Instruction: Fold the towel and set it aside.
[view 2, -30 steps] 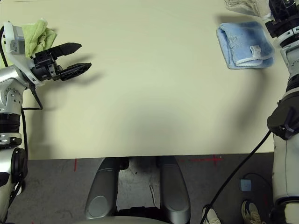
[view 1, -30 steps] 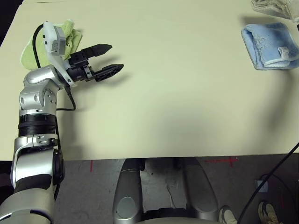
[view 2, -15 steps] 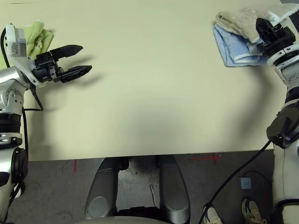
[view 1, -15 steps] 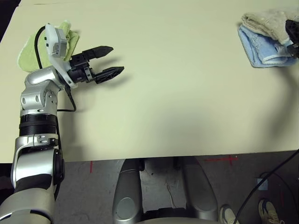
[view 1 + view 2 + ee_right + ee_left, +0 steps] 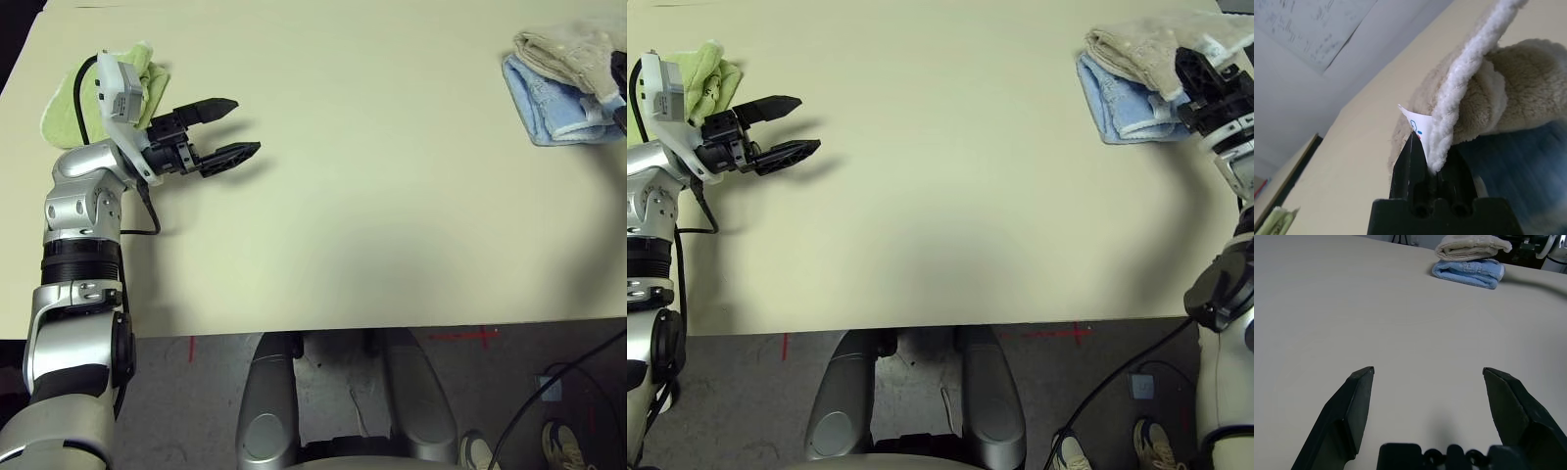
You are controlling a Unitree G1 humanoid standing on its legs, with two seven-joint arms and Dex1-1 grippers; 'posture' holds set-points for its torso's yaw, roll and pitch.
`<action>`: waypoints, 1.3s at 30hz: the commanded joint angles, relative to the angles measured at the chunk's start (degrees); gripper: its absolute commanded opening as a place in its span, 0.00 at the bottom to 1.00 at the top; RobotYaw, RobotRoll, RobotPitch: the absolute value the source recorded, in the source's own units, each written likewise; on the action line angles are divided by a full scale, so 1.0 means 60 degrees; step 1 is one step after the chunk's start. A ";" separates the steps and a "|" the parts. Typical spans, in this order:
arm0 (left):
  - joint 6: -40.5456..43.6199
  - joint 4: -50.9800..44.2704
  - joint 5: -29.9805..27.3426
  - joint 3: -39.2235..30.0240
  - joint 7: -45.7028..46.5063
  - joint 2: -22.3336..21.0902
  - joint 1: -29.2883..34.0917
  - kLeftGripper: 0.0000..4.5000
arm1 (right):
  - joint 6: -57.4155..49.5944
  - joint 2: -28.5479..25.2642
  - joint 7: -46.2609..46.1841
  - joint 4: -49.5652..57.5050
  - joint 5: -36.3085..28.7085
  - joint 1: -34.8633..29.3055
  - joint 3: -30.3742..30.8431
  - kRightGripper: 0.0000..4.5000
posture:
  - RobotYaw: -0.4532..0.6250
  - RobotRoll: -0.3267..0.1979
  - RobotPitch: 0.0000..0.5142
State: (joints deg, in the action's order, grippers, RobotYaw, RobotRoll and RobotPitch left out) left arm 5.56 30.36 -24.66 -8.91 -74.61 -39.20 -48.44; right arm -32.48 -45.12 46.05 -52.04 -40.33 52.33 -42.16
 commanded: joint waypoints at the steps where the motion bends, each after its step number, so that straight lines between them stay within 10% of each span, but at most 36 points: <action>1: -0.0199 0.0279 0.0165 0.0133 -0.0243 0.0021 -0.0088 1.00 | -0.0904 0.0312 -0.0948 0.1398 -0.0762 -0.0891 -0.0604 0.00 | 0.30 0.62 0.76; 26: -0.0067 0.0145 0.0052 0.0116 -0.0263 0.0098 -0.0075 1.00 | -0.2855 0.1454 -0.4918 0.2178 -0.2771 0.0155 -0.0843 0.00 | 0.33 0.62 0.76; 39: 0.0331 -0.0404 0.0054 0.0209 -0.0100 0.0129 -0.0080 1.00 | -0.3200 0.1172 -0.5039 0.3009 -0.3644 -0.1122 -0.1704 0.00 | 0.32 0.62 0.76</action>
State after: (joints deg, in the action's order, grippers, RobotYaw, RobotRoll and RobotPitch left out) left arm 6.93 29.39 -24.54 -8.29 -75.07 -38.46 -49.74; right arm -51.14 -36.95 15.89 -36.17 -60.58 47.29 -50.49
